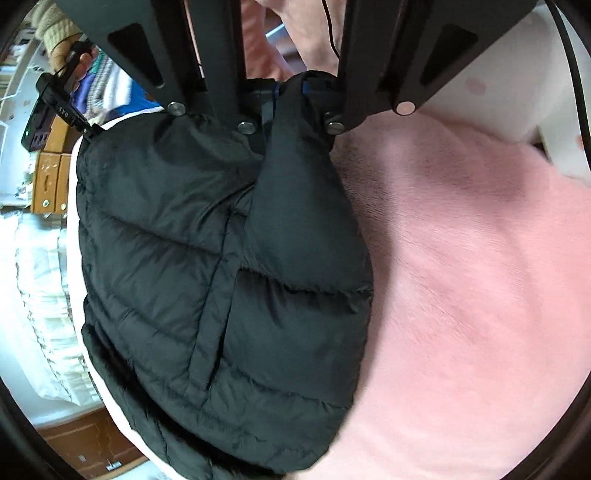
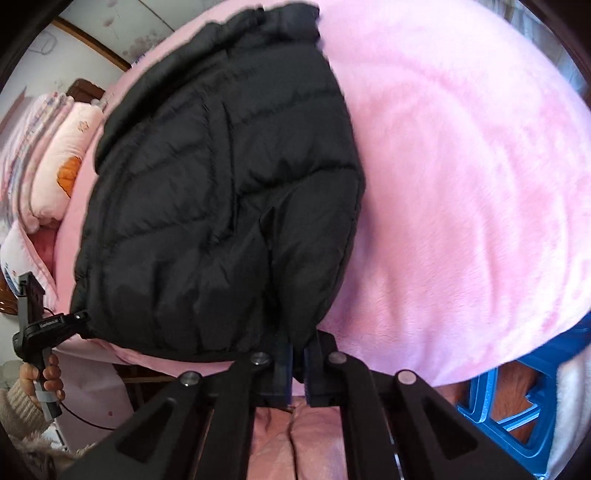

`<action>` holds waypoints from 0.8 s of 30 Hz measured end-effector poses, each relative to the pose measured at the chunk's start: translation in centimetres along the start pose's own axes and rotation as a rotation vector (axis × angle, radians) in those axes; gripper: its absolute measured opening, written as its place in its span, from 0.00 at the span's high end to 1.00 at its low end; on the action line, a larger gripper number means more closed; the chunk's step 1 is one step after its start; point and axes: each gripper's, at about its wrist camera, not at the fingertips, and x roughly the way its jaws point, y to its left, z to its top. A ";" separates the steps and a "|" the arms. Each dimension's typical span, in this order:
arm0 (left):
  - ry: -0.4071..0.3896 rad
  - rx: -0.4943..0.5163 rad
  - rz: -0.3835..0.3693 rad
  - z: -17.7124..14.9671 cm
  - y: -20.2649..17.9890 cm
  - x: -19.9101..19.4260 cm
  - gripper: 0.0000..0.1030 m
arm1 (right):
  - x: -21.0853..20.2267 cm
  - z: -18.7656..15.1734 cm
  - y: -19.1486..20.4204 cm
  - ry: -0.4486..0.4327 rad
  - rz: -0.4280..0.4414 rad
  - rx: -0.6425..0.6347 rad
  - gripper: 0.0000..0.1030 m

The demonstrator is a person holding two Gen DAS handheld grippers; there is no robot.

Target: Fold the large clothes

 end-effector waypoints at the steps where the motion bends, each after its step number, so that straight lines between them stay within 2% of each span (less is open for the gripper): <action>1: 0.001 -0.011 -0.019 0.3 -0.2 -0.8 0.96 | -1.3 0.2 0.3 -0.018 0.010 -0.002 0.97; 5: -0.035 -0.042 -0.128 1.3 -0.8 -4.9 0.96 | -6.2 1.6 1.7 -0.101 0.071 -0.006 0.97; 9: -0.133 -0.086 -0.263 3.4 -1.5 -10.0 0.96 | -11.4 3.9 3.8 -0.239 0.148 0.006 0.97; 13: -0.233 -0.093 -0.326 6.8 -3.0 -15.0 0.96 | -15.3 7.3 6.4 -0.364 0.209 -0.001 0.97; 16: -0.279 -0.091 -0.320 9.6 -5.1 -17.3 0.96 | -17.1 10.5 8.3 -0.423 0.232 -0.020 0.97; 20: -0.336 -0.066 -0.278 13.8 -8.3 -19.8 0.96 | -17.9 14.1 8.9 -0.460 0.244 -0.019 0.97; 24: -0.360 -0.094 -0.236 18.6 -11.1 -19.2 0.96 | -16.5 19.5 9.0 -0.452 0.241 -0.002 0.97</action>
